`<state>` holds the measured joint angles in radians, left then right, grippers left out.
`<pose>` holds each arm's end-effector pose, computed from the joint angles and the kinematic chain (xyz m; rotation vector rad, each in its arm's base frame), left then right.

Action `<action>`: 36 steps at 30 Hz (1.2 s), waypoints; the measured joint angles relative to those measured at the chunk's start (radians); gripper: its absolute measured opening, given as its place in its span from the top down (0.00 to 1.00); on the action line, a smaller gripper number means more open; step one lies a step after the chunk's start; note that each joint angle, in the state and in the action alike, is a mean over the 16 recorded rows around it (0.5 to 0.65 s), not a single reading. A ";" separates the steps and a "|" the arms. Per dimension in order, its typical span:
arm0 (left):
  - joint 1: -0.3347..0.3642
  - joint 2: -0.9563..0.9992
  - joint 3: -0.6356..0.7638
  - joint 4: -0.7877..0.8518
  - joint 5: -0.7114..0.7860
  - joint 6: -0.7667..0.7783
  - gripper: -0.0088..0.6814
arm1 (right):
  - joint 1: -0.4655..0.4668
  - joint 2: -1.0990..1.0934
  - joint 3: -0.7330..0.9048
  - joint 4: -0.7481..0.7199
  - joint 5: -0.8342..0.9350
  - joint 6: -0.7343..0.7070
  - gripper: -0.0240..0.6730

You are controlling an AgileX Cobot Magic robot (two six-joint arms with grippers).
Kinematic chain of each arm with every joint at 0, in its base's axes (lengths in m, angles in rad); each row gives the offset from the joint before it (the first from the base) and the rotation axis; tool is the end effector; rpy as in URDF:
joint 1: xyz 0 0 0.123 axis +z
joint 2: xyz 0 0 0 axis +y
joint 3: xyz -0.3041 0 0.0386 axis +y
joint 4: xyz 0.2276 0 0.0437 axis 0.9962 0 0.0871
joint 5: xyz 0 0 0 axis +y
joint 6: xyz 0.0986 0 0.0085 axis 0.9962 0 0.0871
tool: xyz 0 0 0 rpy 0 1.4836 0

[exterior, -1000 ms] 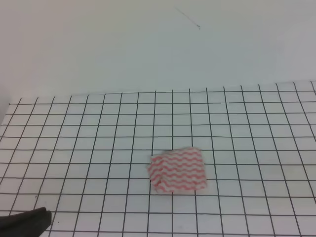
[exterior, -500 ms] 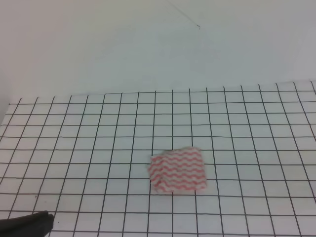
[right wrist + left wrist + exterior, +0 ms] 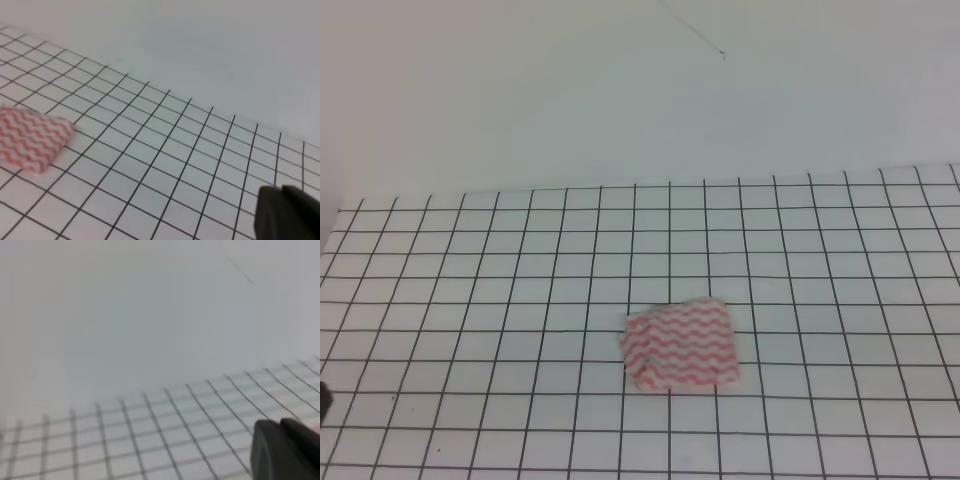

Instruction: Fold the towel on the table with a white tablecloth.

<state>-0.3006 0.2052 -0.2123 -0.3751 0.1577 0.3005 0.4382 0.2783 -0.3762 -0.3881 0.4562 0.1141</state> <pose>0.0328 -0.0162 0.2628 0.2319 1.6170 -0.3319 0.0389 -0.0001 0.2860 -0.4863 1.7420 -0.0091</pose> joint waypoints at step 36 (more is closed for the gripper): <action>0.182 -0.232 0.246 0.236 0.142 -0.247 0.99 | 0.000 0.000 0.000 0.000 0.000 0.001 0.97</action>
<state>-0.1188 -0.0272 0.0333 -0.1392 0.2998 0.0540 0.4379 0.2782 -0.3762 -0.3881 0.4562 0.1148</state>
